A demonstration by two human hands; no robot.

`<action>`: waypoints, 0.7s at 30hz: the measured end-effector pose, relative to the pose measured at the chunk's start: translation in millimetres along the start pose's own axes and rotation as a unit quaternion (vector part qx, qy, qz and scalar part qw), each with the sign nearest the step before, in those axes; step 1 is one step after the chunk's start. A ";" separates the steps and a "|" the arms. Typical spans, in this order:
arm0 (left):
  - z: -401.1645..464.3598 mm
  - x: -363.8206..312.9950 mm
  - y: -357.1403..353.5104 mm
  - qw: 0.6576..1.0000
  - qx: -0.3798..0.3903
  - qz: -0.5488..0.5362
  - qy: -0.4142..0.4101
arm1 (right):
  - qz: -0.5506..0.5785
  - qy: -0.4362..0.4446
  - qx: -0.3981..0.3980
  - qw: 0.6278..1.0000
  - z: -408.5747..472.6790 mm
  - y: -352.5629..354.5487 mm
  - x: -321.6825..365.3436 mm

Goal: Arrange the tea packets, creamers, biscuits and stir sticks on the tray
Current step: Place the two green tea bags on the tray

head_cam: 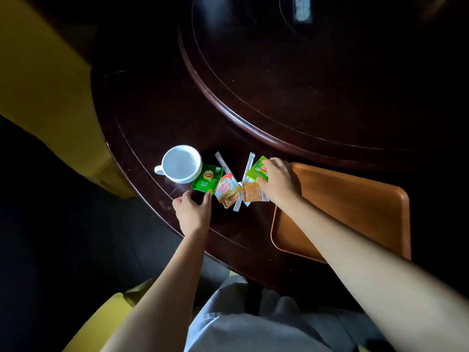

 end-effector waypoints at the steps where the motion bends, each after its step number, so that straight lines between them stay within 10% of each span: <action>1: -0.1 -0.3 -0.6 1.000 -0.014 -0.013 0.015 | -0.003 -0.005 0.007 1.000 3.4 -2.6 0.5; 21: 10.1 -5.4 -18.6 0.985 -0.142 0.013 0.098 | -0.044 -0.021 -0.031 0.998 27.7 -17.2 -0.2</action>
Point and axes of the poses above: each hand's wrist, its own z-axis towards the middle knuckle, its own y-axis out of the back of the hand, x = y × z, the point moved 6 cm from there along z, towards the middle knuckle, and after that the axes turned 12 degrees about -y, right-handed, at the moved point
